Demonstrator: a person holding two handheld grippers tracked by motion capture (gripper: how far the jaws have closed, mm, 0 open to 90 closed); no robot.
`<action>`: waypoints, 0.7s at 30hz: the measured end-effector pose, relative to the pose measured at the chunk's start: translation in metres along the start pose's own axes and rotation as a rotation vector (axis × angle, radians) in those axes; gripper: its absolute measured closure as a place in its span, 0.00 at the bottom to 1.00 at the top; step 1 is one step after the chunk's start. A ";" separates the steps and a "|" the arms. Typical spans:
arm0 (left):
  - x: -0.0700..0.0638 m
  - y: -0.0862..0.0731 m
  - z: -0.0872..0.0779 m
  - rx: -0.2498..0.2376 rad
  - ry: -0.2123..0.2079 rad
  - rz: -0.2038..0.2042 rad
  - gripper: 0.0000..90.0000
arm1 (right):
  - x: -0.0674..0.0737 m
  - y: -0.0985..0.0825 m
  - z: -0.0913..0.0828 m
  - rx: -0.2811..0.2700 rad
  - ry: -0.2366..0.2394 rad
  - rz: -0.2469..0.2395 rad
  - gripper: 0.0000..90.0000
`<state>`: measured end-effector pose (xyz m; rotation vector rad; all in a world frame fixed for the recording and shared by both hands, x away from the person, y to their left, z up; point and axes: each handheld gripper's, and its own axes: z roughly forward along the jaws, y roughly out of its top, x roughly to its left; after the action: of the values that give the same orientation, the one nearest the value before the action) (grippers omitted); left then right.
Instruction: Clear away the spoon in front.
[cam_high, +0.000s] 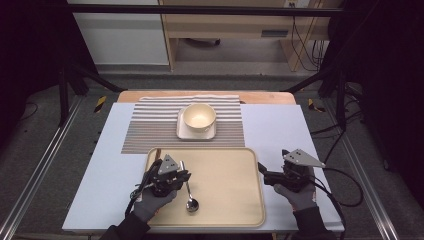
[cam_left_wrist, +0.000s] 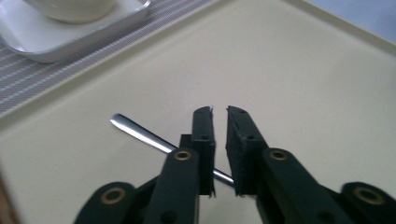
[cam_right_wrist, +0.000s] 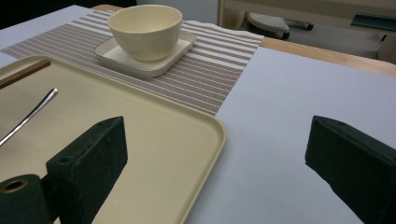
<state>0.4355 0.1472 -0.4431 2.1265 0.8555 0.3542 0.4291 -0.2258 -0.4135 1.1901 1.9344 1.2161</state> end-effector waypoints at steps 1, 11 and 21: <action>-0.003 -0.001 0.001 0.012 -0.011 0.004 0.96 | 0.000 0.000 0.000 0.000 0.001 0.000 0.07; -0.023 -0.009 0.016 0.113 -0.096 0.073 0.99 | 0.000 0.000 -0.001 -0.005 0.002 0.002 0.07; -0.022 -0.015 0.018 0.187 -0.140 0.101 0.99 | -0.001 0.001 -0.002 -0.010 0.001 0.005 0.07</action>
<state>0.4214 0.1283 -0.4657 2.3427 0.7253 0.1793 0.4282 -0.2275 -0.4116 1.1907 1.9252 1.2279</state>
